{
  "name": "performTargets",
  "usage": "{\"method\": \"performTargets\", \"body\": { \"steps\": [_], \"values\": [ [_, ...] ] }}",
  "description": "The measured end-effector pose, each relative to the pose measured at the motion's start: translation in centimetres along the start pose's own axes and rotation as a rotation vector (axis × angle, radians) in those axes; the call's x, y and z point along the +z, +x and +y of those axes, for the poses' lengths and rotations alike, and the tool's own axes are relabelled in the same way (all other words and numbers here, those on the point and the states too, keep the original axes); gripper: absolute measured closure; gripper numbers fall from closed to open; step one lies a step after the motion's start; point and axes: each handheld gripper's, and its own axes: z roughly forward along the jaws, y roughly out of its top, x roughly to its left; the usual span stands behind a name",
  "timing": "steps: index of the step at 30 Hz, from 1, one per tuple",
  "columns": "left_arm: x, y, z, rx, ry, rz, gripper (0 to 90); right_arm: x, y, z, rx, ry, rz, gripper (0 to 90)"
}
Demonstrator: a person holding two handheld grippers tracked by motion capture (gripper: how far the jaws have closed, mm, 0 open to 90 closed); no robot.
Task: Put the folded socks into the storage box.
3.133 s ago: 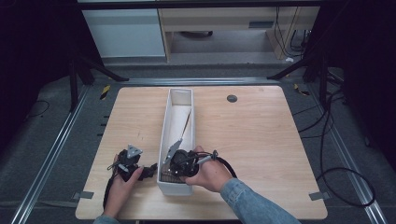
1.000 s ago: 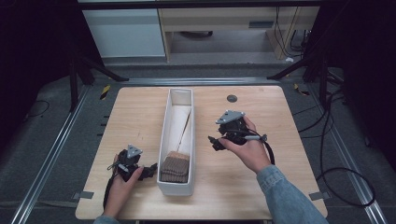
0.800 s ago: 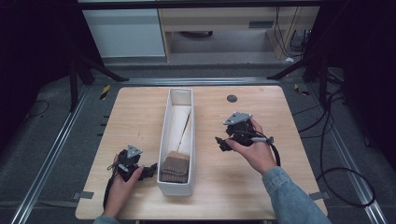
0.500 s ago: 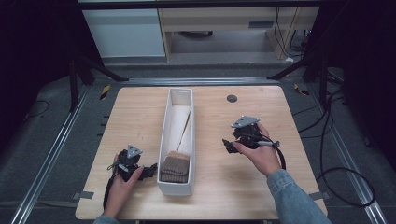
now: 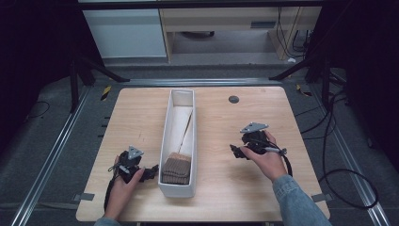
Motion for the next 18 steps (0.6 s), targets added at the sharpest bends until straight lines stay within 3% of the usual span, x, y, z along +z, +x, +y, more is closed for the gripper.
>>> {"method": "performTargets", "body": {
  "steps": [7, 18],
  "values": [
    [0.0, 0.0, 0.0, 0.0, 0.0, 0.0, 0.0, 0.6, -0.1, -0.9, 0.025, 0.017, 0.001, 15.8],
    [0.0, 0.0, 0.0, 0.0, 0.0, 0.0, 0.0, 2.1, 0.2, -2.4, 0.044, 0.048, 0.041, 15.2]
  ]
}}
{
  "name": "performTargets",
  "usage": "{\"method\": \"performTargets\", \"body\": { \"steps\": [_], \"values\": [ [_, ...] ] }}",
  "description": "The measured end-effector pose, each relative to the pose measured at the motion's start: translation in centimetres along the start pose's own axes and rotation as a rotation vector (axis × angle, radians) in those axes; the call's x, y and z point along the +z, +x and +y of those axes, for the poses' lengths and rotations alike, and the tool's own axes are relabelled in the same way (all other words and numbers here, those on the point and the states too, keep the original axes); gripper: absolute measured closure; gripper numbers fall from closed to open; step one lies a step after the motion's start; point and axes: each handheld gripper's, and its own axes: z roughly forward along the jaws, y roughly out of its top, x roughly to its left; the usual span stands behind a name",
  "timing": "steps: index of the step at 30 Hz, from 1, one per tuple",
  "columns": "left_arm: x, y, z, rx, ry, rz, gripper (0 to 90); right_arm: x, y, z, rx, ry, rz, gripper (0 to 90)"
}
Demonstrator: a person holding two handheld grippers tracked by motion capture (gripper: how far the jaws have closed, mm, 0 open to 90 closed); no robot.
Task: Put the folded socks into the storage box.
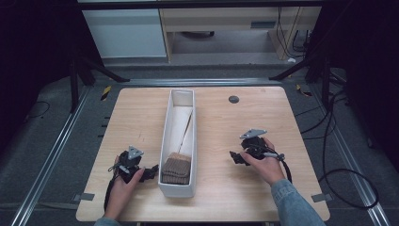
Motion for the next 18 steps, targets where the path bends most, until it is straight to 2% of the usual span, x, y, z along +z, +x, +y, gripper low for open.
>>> {"method": "performTargets", "body": {
  "steps": [4, 9, 13, 18],
  "values": [
    [0.0, 0.0, 0.0, 0.0, 0.0, 0.0, 0.0, 0.4, 0.0, -0.2, 0.006, 0.008, 0.008, 16.1],
    [0.0, 0.0, 0.0, 0.0, 0.0, 0.0, 0.0, 0.9, -0.4, -0.3, 0.043, -0.011, 0.005, 14.3],
    [0.0, 0.0, 0.0, 0.0, 0.0, 0.0, 0.0, 1.4, -0.8, -0.5, 0.068, -0.018, -0.016, 9.7],
    [0.0, 0.0, 0.0, 0.0, 0.0, 0.0, 0.0, 2.0, -1.8, -1.0, 0.124, -0.025, -0.048, 6.8]
  ]
}}
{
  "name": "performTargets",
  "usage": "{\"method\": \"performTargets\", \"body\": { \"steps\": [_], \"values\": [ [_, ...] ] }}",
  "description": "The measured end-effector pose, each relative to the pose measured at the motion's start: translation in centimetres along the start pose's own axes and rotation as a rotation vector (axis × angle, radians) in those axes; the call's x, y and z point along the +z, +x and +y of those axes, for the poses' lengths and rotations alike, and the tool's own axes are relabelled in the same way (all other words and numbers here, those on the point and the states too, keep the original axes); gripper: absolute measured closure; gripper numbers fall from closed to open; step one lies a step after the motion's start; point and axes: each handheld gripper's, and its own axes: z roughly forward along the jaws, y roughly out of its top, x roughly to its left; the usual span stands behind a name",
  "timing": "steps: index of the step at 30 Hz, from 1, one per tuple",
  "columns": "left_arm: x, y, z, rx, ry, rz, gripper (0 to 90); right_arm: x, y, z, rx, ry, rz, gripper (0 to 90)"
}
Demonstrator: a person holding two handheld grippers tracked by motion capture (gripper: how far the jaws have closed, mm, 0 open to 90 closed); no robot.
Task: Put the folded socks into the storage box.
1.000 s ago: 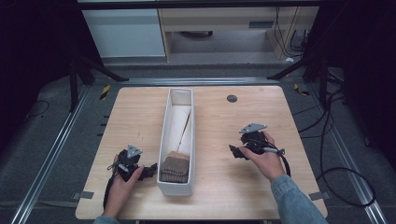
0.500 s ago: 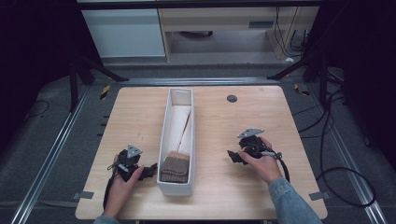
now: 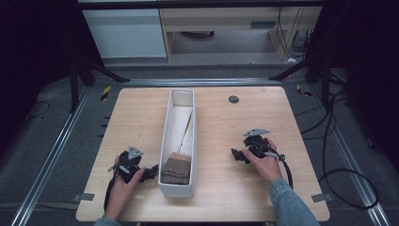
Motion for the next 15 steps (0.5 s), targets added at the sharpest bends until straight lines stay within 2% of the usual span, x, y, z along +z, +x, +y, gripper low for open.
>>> {"method": "performTargets", "body": {
  "steps": [1, 2, 4, 5, 9, 11, 12, 14, 15],
  "values": [
    [0.0, 0.0, 0.0, 0.0, 0.0, 0.0, 0.0, 0.0, 0.0, 0.0, 0.0, 0.0, 0.0, 6.8],
    [0.0, 0.0, 0.0, 0.0, 0.0, 0.0, 0.0, 0.3, -0.7, -0.2, 0.03, -0.008, -0.019, 6.3],
    [0.0, 0.0, 0.0, 0.0, 0.0, 0.0, 0.0, 0.3, -0.8, -0.2, 0.043, -0.009, -0.023, 6.3],
    [0.0, 0.0, 0.0, 0.001, 0.0, 0.0, 0.0, 0.6, -1.4, -0.6, 0.061, -0.009, -0.044, 6.1],
    [0.0, 0.0, 0.0, 0.001, 0.0, 0.0, 0.0, 0.8, -2.0, -0.9, 0.064, -0.027, -0.093, 4.8],
    [0.0, 0.0, 0.0, 0.001, 0.0, 0.0, 0.0, 0.8, -2.2, -0.9, 0.08, -0.023, -0.102, 3.3],
    [0.0, 0.0, 0.0, 0.001, 0.0, 0.0, 0.0, 0.8, -2.6, -0.9, 0.114, -0.022, -0.14, 2.1],
    [0.0, 0.0, 0.0, 0.001, 0.0, 0.001, 0.0, 0.7, -2.7, -0.9, 0.13, -0.02, -0.155, 1.6],
    [0.0, 0.0, 0.0, 0.001, 0.0, 0.001, 0.0, 0.8, -2.9, -1.0, 0.158, -0.016, -0.181, 0.3]
  ]
}}
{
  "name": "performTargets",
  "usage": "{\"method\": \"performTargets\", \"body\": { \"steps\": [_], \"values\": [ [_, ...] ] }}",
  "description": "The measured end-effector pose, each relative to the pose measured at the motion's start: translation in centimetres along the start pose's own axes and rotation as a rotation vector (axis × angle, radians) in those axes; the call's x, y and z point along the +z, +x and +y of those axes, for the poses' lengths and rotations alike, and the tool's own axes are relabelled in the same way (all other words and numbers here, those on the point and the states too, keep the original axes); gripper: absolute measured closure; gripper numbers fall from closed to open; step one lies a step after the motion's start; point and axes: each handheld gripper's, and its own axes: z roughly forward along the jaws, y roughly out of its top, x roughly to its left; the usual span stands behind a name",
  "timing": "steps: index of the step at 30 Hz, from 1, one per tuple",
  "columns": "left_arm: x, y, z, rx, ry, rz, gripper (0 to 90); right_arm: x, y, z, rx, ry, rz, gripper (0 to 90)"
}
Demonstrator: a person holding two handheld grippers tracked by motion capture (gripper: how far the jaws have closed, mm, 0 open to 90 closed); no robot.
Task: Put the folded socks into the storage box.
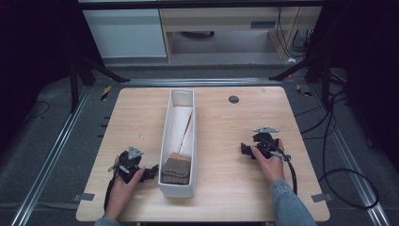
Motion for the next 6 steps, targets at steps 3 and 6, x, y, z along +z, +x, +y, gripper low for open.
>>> {"method": "performTargets", "body": {
  "steps": [3, 6],
  "values": [
    [0.0, -0.01, 0.0, -0.001, 0.0, 0.0, 0.0, 0.0, -0.01, 0.0, 0.0, 0.0, -0.002, 0.3],
    [0.0, -0.01, -0.01, -0.002, 0.0, 0.0, 0.0, 0.0, -0.01, 0.0, 0.001, 0.0, -0.002, 0.3]
  ]
}}
